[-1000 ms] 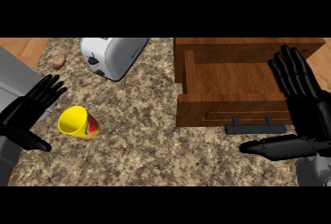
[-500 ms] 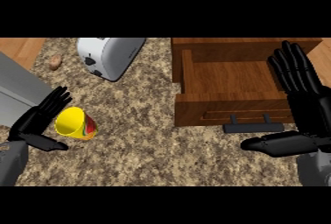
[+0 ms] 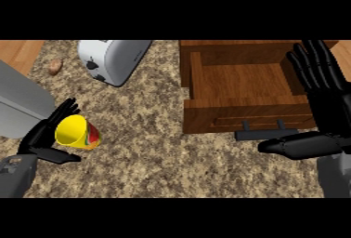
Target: Pick up the cup, place it into the drawer and close the drawer
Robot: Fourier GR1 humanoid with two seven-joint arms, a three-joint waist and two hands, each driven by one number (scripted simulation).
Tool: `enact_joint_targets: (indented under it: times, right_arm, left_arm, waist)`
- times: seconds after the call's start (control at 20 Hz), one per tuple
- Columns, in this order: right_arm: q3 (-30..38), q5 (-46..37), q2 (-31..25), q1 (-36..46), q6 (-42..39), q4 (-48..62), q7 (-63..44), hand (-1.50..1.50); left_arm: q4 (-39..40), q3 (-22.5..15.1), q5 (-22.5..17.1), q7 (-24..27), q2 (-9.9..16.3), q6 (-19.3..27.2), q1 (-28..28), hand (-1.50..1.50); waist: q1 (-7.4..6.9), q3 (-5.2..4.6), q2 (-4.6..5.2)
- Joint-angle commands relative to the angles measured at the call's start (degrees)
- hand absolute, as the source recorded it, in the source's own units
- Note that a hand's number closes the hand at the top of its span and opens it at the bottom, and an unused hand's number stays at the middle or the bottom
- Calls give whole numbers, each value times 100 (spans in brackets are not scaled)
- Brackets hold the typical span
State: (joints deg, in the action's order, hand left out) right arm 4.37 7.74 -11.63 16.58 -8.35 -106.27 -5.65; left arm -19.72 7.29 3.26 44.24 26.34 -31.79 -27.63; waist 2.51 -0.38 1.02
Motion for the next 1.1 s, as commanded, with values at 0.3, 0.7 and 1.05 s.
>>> enact_joint_targets:
  times: [0.3,0.7,1.05]
  right_arm:
    - [34,50,-35,89,-46,-32,-35,-150]
    - [-52,-66,28,75,20,-14,-73,-150]
    - [113,141,-54,85,-140,147,10,-150]
  left_arm:
    - [431,-157,177,1273,-220,-383,67,-150]
    - [552,-317,303,1448,-501,-182,-107,-150]
    - [627,-318,188,1430,-523,-682,-260,-150]
  waist:
    - [66,-14,31]
    - [90,-15,38]
    - [86,-12,50]
